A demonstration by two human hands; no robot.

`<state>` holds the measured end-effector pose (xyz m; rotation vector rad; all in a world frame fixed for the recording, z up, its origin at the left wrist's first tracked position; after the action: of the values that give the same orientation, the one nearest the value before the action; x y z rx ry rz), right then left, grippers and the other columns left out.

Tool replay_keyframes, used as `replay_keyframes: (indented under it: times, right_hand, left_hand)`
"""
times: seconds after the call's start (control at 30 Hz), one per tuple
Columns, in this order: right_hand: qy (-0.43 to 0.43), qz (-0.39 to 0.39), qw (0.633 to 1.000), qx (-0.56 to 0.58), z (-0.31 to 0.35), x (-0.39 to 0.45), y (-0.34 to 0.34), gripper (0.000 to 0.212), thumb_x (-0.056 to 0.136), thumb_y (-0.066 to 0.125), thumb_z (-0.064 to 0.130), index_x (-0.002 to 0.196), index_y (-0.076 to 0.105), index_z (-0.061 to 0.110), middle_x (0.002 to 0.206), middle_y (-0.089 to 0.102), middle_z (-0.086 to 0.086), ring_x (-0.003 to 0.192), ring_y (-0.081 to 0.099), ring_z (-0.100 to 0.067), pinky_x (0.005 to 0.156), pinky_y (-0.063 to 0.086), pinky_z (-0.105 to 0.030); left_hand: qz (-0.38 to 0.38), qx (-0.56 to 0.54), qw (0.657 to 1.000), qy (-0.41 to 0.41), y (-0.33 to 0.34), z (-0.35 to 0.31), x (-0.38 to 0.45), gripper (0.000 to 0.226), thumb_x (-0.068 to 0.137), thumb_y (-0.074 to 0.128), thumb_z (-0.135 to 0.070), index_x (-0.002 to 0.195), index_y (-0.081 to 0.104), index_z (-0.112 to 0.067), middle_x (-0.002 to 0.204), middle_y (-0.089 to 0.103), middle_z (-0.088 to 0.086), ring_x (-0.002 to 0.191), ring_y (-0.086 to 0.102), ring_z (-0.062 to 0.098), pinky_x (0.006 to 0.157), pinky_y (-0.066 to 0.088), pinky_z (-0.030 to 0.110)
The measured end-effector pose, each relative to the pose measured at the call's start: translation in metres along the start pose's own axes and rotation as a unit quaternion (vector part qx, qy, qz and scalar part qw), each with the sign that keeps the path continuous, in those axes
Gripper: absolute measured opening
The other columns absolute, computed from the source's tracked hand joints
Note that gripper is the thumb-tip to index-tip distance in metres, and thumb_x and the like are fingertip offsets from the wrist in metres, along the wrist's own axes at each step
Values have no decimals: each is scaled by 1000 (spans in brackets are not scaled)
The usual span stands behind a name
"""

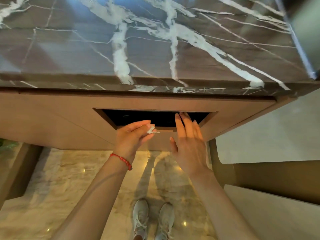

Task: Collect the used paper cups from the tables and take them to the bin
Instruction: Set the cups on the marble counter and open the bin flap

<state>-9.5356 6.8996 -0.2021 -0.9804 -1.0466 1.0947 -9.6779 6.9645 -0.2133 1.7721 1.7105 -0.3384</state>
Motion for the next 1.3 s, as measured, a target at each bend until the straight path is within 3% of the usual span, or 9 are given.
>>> replay_keyframes:
  times: [0.37, 0.53, 0.67, 0.8, 0.87, 0.97, 1.07, 1.3]
  right_hand:
    - [-2, 7, 1000, -15, -2, 2, 10, 68, 80, 67, 15, 139, 37, -2, 141, 45, -17, 136, 36, -29, 115, 19, -44]
    - [5, 36, 999, -11, -3, 8, 13, 74, 83, 66, 17, 144, 27, 1, 146, 39, -14, 141, 28, -26, 116, 7, -39]
    - [6, 52, 998, -20, -2, 14, 15, 78, 88, 60, 23, 148, 13, 5, 151, 27, -11, 144, 17, -21, 116, -5, -34]
    - [8, 46, 999, -16, -1, 15, 14, 77, 89, 59, 23, 148, 13, 5, 151, 28, -12, 143, 18, -21, 116, -4, -34]
    - [10, 42, 999, -15, -1, 15, 15, 78, 89, 59, 24, 148, 12, 5, 151, 26, -11, 144, 17, -21, 116, -4, -34]
    - [10, 43, 999, -12, -1, 14, 16, 79, 90, 57, 26, 149, 7, 6, 153, 22, -10, 144, 14, -20, 116, -5, -33]
    - [8, 42, 999, -10, -1, 13, 17, 80, 90, 57, 26, 149, 6, 6, 154, 21, -10, 145, 13, -20, 116, -5, -33]
    - [5, 49, 999, -7, -2, 7, 16, 79, 89, 58, 25, 149, 9, 6, 153, 23, -9, 145, 14, -19, 116, -3, -33]
  left_hand:
    - [-1, 8, 1000, 21, -5, 6, 19, 9, 81, 63, 2, 86, 68, -2, 77, 73, 8, 72, 72, 14, 63, 56, 18]
    - [-2, -2, 1000, 11, 3, 4, 31, 8, 83, 60, 5, 86, 65, 0, 86, 68, 14, 75, 69, 18, 70, 57, 22]
    - [-32, -6, 999, 1, 11, 3, 41, 7, 83, 60, 7, 83, 63, 1, 80, 64, 14, 76, 63, 20, 66, 57, 21]
    - [-50, -7, 999, -12, 16, 3, 53, 17, 84, 59, 7, 72, 62, -3, 61, 65, 5, 70, 60, 17, 69, 57, 24]
    - [-56, -19, 998, -29, 17, 5, 60, 8, 86, 58, 5, 85, 64, 2, 70, 66, 7, 78, 61, 20, 82, 51, 27]
    - [-63, -19, 996, -54, 15, 6, 65, 27, 89, 54, 1, 116, 56, 8, 108, 62, 16, 108, 58, 27, 86, 47, 28]
    - [-49, -28, 997, -62, 13, 7, 65, 32, 92, 50, 0, 123, 51, 7, 127, 56, 22, 120, 53, 29, 89, 46, 29]
    - [-51, 46, 997, 22, 2, 14, 47, 21, 88, 58, -3, 109, 63, -4, 103, 64, 9, 103, 61, 21, 76, 54, 22]
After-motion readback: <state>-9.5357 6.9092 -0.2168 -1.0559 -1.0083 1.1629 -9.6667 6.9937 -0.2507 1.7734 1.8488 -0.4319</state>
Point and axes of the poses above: each hand's wrist, its own x-axis towards the middle knuckle, its own y-axis out of the palm, z = x × y, the point moved 3 cm from there along x, towards the middle knuckle
